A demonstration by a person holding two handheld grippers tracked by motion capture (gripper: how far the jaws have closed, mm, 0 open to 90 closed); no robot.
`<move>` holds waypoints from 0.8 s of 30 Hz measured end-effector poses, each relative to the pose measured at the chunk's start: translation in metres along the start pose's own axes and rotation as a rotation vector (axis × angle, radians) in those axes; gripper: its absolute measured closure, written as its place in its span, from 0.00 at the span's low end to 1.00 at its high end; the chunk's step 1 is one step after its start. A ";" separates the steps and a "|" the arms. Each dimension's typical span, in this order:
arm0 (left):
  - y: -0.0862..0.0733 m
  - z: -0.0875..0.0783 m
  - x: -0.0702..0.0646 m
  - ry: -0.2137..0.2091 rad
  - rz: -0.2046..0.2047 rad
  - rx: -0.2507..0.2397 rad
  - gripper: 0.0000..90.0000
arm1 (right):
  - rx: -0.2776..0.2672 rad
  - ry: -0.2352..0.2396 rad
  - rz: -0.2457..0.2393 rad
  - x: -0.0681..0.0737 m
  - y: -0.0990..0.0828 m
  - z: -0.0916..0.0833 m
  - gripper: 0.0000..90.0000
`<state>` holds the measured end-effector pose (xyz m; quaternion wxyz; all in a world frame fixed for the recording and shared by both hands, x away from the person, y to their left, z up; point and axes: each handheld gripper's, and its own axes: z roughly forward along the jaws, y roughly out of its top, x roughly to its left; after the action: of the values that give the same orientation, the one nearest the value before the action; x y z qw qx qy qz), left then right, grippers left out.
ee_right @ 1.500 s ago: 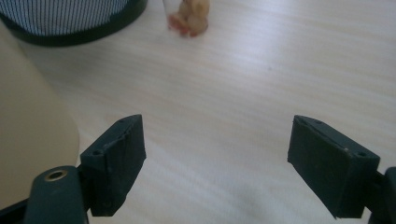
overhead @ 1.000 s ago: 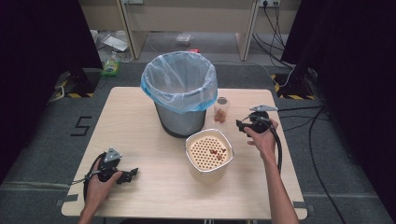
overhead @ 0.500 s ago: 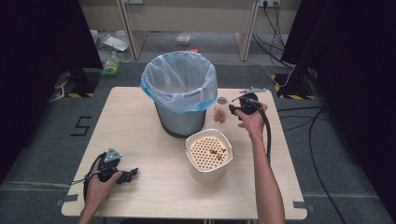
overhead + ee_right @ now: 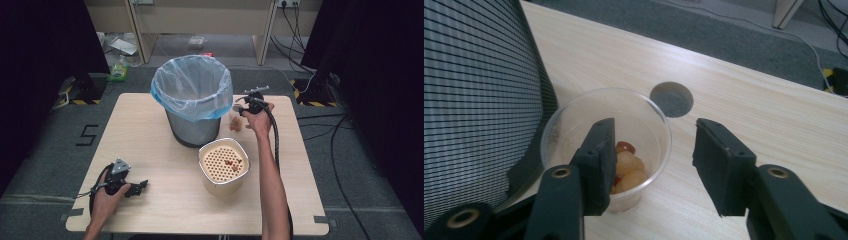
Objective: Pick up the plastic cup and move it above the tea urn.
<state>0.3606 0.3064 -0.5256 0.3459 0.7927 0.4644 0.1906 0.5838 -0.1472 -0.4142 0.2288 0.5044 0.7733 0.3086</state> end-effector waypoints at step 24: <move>0.000 0.000 0.000 0.000 0.000 -0.002 0.00 | 0.048 0.082 0.014 -0.011 -0.033 0.013 0.91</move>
<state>0.3605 0.3063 -0.5257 0.3466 0.7923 0.4643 0.1911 0.5755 -0.1637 -0.4465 0.1824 0.5022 0.7856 0.3120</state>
